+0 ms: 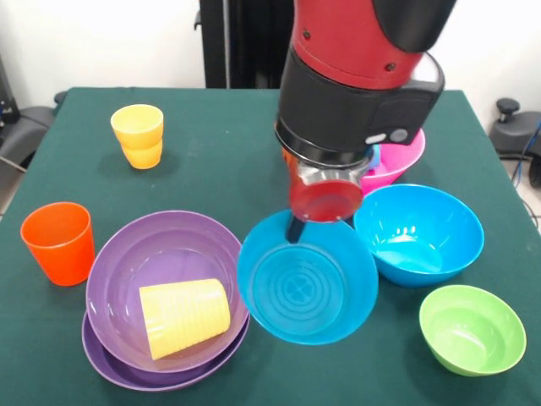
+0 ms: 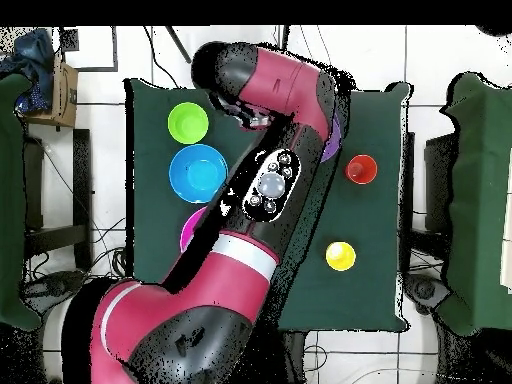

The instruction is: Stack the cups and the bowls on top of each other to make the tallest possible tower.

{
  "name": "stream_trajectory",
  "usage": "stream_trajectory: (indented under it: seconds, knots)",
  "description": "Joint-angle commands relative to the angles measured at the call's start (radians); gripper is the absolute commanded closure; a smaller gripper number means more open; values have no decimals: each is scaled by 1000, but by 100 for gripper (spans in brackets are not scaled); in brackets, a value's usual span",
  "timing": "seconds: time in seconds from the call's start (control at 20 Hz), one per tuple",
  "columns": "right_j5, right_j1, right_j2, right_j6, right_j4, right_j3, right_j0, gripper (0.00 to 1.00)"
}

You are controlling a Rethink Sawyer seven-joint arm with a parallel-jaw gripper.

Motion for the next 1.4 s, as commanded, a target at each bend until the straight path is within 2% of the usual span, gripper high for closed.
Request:
stream_trajectory:
  seconds: [0.05, 0.25, 0.7, 1.4]
  knots:
    - [13, -37, 109, -81, -89, 102, -37, 100]
    - [17, -43, 115, -96, -106, 104, -48, 100]
    - [-29, -88, 157, -157, -142, 170, -66, 100]
    - [-53, -105, 208, -181, -199, 195, -98, 100]
